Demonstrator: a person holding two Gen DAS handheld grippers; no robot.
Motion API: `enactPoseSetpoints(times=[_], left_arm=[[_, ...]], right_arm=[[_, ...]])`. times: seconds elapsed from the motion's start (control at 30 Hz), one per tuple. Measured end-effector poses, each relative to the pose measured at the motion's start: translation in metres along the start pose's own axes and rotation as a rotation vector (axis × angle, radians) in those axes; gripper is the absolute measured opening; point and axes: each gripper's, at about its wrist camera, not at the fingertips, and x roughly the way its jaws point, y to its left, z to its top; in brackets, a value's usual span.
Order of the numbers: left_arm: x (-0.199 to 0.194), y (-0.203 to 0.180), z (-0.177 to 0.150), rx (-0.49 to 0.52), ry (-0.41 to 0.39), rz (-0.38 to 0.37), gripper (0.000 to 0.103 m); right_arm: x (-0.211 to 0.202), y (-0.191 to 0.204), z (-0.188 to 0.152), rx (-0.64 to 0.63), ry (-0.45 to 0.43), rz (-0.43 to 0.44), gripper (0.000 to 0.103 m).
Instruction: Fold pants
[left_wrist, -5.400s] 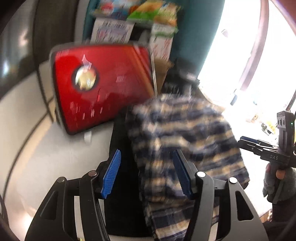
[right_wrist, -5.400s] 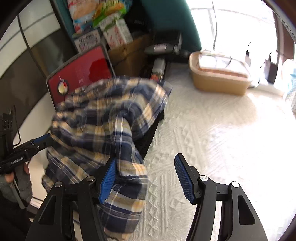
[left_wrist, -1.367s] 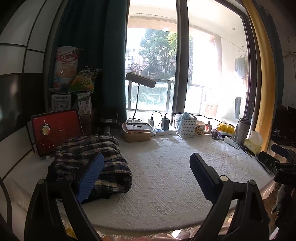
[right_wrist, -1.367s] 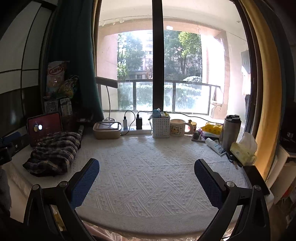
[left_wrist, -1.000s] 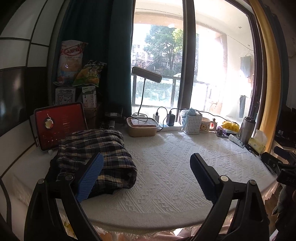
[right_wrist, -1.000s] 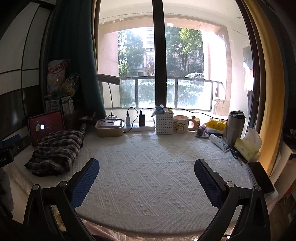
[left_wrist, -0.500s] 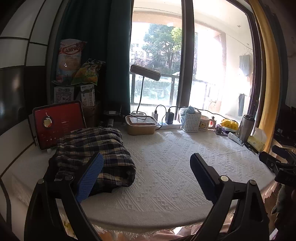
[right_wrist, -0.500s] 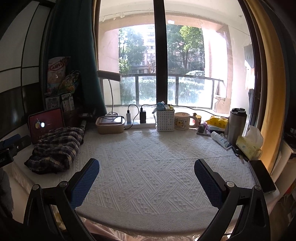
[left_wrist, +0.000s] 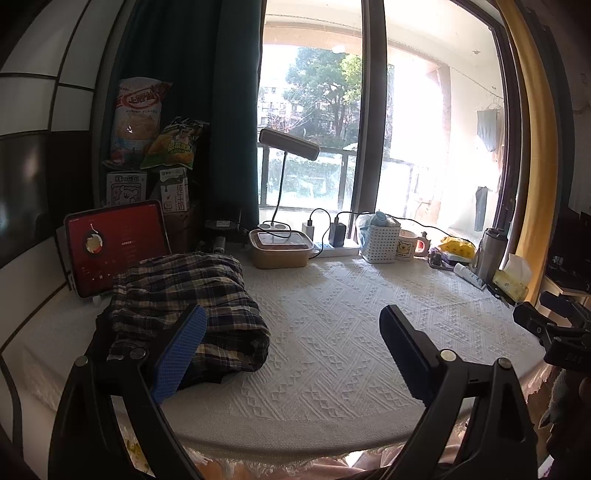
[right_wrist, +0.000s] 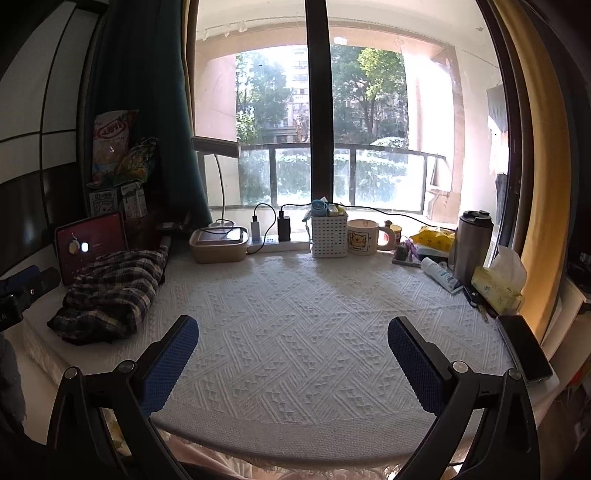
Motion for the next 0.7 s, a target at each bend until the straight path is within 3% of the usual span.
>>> enactPoseSetpoints(times=[0.7], left_arm=[[0.0002, -0.0034, -0.0011, 0.001, 0.004, -0.002, 0.094]], right_arm=[[0.0022, -0.0024, -0.0024, 0.002, 0.01, 0.001, 0.103]])
